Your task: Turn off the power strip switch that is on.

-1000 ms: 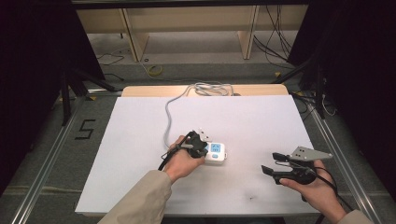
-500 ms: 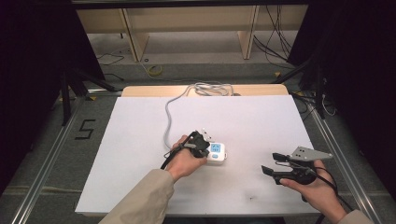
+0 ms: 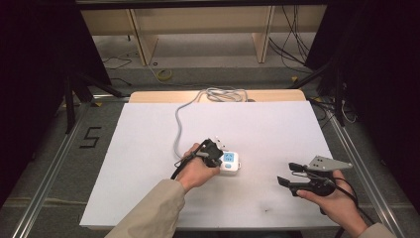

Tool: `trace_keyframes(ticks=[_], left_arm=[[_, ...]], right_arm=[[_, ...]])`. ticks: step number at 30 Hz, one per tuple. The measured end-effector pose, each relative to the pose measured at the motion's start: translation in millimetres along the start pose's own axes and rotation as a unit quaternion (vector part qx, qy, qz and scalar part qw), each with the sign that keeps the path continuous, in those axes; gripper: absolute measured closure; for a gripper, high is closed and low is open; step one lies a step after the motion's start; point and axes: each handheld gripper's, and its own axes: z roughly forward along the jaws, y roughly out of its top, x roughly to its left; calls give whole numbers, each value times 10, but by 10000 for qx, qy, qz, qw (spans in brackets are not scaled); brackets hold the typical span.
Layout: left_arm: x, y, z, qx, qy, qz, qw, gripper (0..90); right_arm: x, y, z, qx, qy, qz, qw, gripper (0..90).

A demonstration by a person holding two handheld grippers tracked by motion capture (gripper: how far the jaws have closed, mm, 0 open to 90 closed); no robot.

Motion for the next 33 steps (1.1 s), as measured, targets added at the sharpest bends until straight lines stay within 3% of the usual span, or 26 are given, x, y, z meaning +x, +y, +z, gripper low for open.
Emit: trace_keyframes(ticks=[19,33], left_arm=[[8,36,3,154,-27,-52,9999,900],[35,61,11,232,-89,-209,9995,900]], right_arm=[[-5,-6,-4,17,-2,-7,10000,309],[-1,-10,7,48,42,0,10000,307]])
